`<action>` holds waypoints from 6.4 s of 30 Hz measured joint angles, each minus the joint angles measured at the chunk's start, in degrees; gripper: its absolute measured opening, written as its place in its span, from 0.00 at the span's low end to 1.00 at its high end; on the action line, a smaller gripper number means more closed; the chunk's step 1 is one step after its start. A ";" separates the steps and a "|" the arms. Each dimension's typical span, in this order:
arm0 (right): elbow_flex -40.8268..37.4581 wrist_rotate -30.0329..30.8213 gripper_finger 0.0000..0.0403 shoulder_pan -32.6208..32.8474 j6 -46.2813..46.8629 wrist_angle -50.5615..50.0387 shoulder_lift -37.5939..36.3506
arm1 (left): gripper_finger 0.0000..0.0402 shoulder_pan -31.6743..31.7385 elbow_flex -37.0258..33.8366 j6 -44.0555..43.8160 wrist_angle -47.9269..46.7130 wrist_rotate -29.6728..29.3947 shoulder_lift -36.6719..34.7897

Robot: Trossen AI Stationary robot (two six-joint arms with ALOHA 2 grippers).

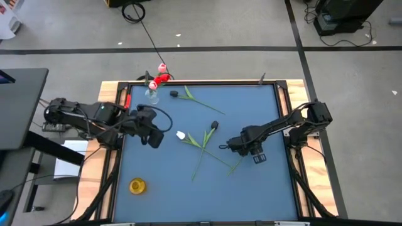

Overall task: Sort flowers into vase by color
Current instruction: Put the right white flower into the yellow vase

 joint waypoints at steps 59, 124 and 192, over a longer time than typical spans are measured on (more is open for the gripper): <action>22.33 -43.58 0.02 -13.94 36.96 10.62 0.02 | 0.45 -4.06 0.00 5.99 -3.75 -0.86 0.44; -7.07 -3.49 0.38 6.50 -3.05 12.29 -14.01 | 0.45 -3.01 0.02 6.38 -2.00 -4.31 0.44; 3.58 -32.43 0.02 -5.57 64.81 45.13 -15.78 | 0.36 -9.72 -0.02 12.76 12.07 -5.18 4.66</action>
